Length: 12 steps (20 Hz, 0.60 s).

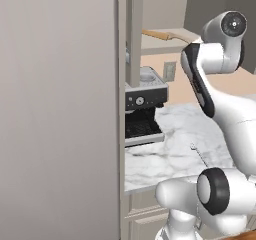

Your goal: Organize the utensils by type. Pick up the wooden spoons from the counter and place them in the open cabinet. Then pick up the metallic utensils from the counter and place them in the open drawer.

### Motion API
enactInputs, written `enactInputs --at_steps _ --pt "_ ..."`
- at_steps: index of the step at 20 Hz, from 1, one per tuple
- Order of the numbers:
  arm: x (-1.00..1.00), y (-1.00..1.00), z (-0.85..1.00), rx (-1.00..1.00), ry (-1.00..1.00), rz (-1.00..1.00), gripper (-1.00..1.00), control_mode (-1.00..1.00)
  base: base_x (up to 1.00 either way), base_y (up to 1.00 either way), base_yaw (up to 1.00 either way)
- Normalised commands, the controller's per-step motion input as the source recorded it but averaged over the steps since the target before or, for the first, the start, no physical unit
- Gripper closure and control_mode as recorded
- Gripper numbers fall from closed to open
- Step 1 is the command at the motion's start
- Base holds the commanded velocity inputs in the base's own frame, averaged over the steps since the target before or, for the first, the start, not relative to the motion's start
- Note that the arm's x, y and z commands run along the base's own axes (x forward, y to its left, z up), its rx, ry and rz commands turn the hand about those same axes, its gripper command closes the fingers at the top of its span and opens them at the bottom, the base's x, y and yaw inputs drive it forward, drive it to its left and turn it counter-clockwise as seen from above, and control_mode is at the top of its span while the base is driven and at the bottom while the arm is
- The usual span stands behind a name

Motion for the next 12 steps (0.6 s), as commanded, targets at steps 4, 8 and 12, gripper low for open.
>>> enactInputs --at_steps 4,8,12 --pt "-0.70 0.00 0.00 0.24 0.13 0.00 -1.00 -1.00 0.00 0.00 0.00" --pt "-0.75 0.00 -0.03 0.29 0.19 0.00 -1.00 -1.00 0.00 0.00 0.00" --pt "-0.62 0.08 -0.26 0.10 0.14 -0.01 -1.00 -1.00 0.00 0.00 0.00"
